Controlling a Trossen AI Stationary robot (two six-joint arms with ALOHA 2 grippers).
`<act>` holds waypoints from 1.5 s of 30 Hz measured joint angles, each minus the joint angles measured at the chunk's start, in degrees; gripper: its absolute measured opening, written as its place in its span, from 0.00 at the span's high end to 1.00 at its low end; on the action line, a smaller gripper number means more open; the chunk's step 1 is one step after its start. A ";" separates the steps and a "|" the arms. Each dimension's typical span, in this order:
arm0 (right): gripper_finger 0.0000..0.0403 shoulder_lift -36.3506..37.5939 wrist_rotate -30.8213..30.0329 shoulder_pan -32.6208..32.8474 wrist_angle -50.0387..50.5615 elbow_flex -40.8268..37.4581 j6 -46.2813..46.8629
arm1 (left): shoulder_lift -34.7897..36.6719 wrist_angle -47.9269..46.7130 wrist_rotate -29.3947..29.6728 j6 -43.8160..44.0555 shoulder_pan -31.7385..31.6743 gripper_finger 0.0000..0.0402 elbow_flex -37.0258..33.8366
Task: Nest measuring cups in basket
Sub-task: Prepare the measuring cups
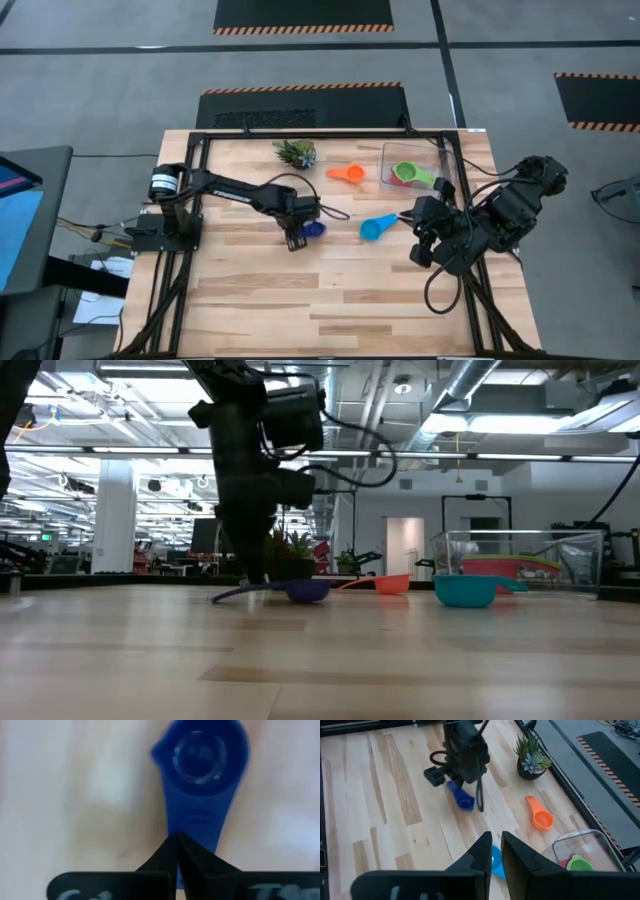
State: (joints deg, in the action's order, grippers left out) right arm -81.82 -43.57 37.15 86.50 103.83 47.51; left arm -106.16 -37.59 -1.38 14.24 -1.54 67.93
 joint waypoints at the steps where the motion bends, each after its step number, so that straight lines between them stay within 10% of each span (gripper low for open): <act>1: 0.84 0.00 0.02 0.00 -0.02 0.00 0.00 | -0.04 0.43 -0.70 0.18 0.27 1.00 0.51; 10: 0.84 0.00 0.20 0.00 -0.09 0.00 0.05 | -0.87 -6.85 9.99 -2.70 0.48 1.00 6.29; 24: 0.84 0.00 2.69 0.02 0.83 0.00 0.48 | -6.37 -8.53 -5.45 -2.38 5.85 1.00 10.74; 36: 0.84 0.00 2.77 0.02 1.38 0.00 0.50 | -6.31 -18.34 11.11 -4.97 3.33 1.00 16.49; 45: 0.84 0.00 3.06 0.00 1.36 0.00 0.52 | -8.50 -5.19 12.51 -2.99 -6.16 1.00 18.82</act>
State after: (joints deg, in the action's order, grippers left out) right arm -81.82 -40.51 37.15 87.85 103.83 48.03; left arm -114.66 -42.77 11.13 11.25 -7.69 86.76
